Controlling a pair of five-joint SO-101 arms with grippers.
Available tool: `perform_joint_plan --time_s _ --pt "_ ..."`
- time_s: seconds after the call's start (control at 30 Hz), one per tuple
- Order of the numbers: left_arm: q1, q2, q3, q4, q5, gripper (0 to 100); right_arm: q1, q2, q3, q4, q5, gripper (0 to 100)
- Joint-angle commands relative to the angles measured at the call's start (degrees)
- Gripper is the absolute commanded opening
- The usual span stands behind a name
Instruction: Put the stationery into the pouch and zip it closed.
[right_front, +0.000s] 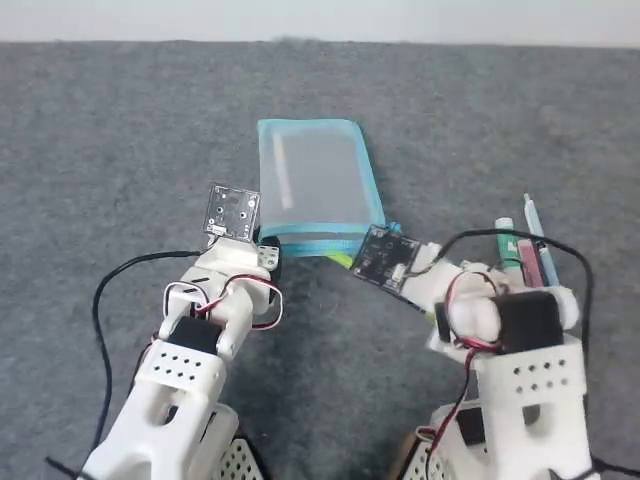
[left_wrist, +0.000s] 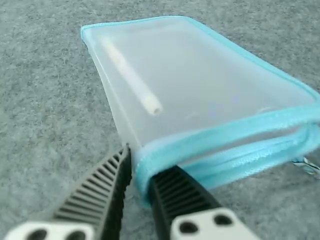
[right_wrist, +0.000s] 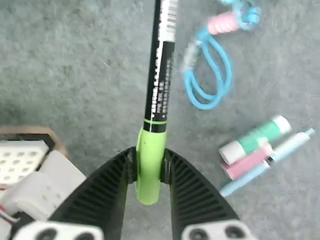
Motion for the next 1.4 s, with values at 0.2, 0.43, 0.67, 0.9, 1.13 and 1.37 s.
perform_joint_plan --time_s 0.2,0.43,0.67,0.9,1.13,1.37 --pt "-0.18 -0.35 -0.48 -1.49 -0.53 1 -4.7 6.99 -0.26 -4.26 -12.13 0.6" --pt "-0.18 -0.26 -0.48 -1.49 -0.53 1 -4.7 23.16 -9.93 -8.04 -16.88 0.6" --pt "-0.18 -0.44 -0.48 -1.49 -0.53 1 -4.97 28.0 -18.37 -6.2 -18.11 0.6" --pt "0.18 -0.18 -0.57 -2.64 -0.53 1 -13.93 38.02 -25.85 -9.36 -33.58 0.6" --pt "0.26 -0.09 -0.31 -2.55 -0.88 1 -17.1 56.31 -43.34 -12.09 -49.85 0.6" --pt "0.26 -0.09 -0.31 -2.64 -2.81 1 -20.7 63.96 -57.05 -9.45 -54.15 15.4"
